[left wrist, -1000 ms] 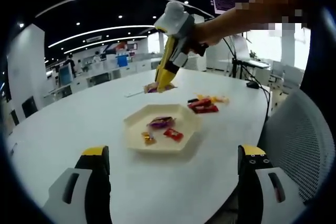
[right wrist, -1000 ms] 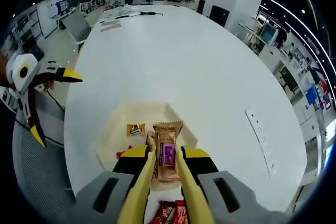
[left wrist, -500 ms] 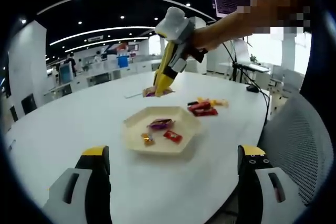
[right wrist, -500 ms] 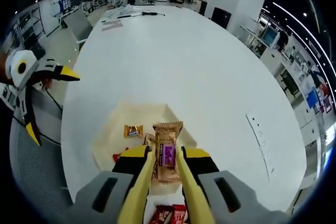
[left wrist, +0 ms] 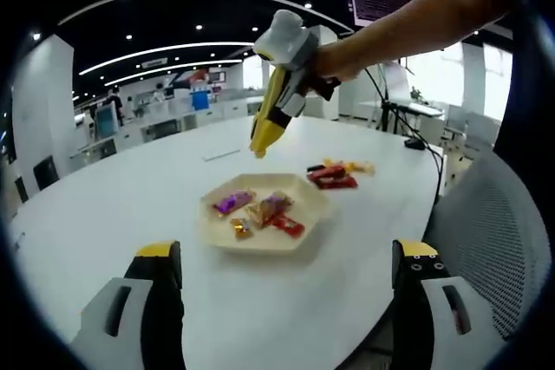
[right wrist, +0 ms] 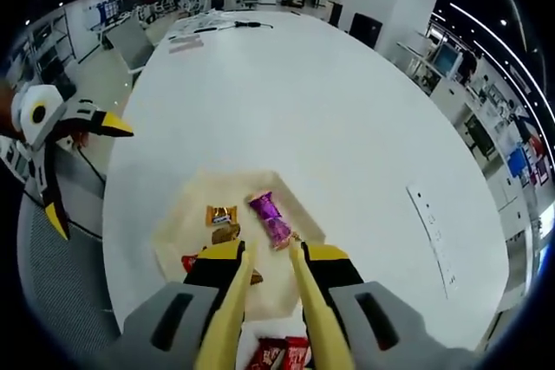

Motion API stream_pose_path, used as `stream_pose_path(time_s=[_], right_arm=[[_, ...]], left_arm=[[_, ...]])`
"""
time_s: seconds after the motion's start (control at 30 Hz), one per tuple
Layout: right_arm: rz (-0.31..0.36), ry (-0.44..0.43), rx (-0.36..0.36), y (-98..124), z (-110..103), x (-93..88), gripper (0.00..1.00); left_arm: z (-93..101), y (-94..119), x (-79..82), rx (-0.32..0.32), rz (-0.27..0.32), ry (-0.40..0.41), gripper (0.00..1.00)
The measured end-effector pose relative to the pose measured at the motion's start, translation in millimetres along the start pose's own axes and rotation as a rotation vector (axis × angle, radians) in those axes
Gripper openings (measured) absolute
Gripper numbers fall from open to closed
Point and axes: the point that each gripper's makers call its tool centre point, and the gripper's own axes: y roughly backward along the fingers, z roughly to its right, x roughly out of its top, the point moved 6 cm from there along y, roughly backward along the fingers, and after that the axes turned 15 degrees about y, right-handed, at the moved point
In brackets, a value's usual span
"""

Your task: Place the target food into the container with the food tongs after gripping and lifting it, then release it inside without dropping or visibly crushing the food.

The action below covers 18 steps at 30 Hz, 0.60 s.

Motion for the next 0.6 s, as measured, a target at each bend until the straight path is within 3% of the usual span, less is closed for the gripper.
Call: stream_pose_path(time_s=[0.37, 0.6], right_arm=[[0.013, -0.015, -0.025, 18, 5, -13.9, 0.26], [0.008, -0.056, -0.062, 42, 5, -48.0, 0.26]], left_arm=[[1.5, -1, -2.0, -0.008, -0.013, -0.002, 0.98], [3.9, -1, -1.5, -0.018, -0.015, -0.005, 0.98]])
